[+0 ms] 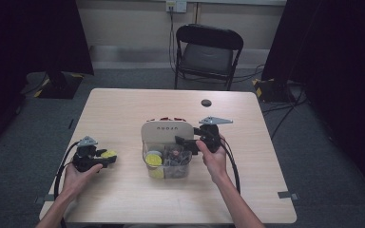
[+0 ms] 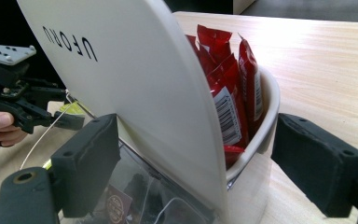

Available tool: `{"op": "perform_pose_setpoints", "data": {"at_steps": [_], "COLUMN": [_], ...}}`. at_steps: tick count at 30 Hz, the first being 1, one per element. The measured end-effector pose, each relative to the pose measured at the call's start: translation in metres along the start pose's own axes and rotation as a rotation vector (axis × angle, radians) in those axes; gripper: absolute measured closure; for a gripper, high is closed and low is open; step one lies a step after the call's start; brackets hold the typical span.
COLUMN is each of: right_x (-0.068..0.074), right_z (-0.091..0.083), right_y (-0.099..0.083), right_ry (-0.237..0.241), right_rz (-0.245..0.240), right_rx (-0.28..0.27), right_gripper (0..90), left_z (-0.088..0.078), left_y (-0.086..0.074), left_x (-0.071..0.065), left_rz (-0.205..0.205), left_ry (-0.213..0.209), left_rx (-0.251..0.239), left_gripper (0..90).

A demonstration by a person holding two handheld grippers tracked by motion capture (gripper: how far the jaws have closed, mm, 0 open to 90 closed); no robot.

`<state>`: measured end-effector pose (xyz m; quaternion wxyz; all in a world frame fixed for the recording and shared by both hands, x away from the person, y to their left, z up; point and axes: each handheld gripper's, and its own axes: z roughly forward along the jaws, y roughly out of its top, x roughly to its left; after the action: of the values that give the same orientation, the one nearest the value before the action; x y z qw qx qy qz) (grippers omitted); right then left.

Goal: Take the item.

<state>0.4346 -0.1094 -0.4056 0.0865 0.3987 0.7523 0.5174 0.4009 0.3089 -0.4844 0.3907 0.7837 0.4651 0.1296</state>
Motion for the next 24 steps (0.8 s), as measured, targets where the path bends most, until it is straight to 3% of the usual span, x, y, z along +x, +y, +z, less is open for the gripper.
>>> {"op": "perform_pose_setpoints", "data": {"at_steps": [8,10,15,20,24], "right_x": [0.0,0.0,0.0,0.0,0.001], "right_z": [0.001,0.001,0.001,0.001,0.001], "right_y": [0.0,0.0,0.0,0.0,0.0], "right_ry": [-0.001,-0.001,0.0,-0.002,-0.002], "right_rz": [-0.004,-0.003,-0.003,-0.002,-0.002], "right_rx": [0.002,0.002,0.001,0.0,0.0], "right_gripper": [13.9,13.9,13.7,13.8,13.4], "left_z": [0.004,0.007,0.009,0.009,0.01], "left_y": [-0.002,-0.003,-0.002,-0.002,-0.002], "left_x": [0.001,0.001,-0.001,0.0,0.001], "left_rz": [0.005,0.016,0.016,0.014,0.001], "left_ry": [0.002,0.006,0.012,0.012,0.015], "left_rx": [0.008,0.041,0.041,0.047,0.042], "left_gripper": [40.5,40.2,35.0,22.6,19.7]}}
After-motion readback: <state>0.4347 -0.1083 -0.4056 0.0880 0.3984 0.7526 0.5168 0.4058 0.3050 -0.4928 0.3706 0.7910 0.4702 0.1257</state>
